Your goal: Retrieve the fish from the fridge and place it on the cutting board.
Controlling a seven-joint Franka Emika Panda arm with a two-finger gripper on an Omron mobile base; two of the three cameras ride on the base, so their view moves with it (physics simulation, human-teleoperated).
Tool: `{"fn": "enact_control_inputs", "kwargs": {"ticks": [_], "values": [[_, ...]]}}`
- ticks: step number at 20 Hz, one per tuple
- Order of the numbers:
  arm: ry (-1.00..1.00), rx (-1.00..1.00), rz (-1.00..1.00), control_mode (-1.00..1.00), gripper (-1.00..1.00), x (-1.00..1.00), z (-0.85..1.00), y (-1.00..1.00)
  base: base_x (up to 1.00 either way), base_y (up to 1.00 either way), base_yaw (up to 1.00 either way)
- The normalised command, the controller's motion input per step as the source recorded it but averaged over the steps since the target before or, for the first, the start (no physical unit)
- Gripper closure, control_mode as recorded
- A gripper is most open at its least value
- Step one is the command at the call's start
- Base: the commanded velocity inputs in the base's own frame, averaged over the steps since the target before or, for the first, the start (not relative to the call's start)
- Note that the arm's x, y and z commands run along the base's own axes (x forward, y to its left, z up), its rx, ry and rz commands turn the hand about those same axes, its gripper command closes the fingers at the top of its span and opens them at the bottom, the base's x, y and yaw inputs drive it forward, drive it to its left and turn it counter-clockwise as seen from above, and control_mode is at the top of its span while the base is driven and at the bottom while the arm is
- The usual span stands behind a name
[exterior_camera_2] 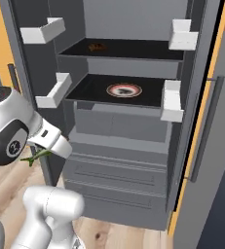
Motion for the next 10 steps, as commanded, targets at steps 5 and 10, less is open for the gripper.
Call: {"fn": "enact_control_inputs", "kwargs": {"ticks": [5,10], "values": [[0.0,0.0,0.0,1.0,1.0,0.0,0.0,0.0,-0.2,0.36,0.25],[0.0,0.0,0.0,1.0,1.0,0.0,0.0,0.0,-0.23,0.09,0.42]]}}
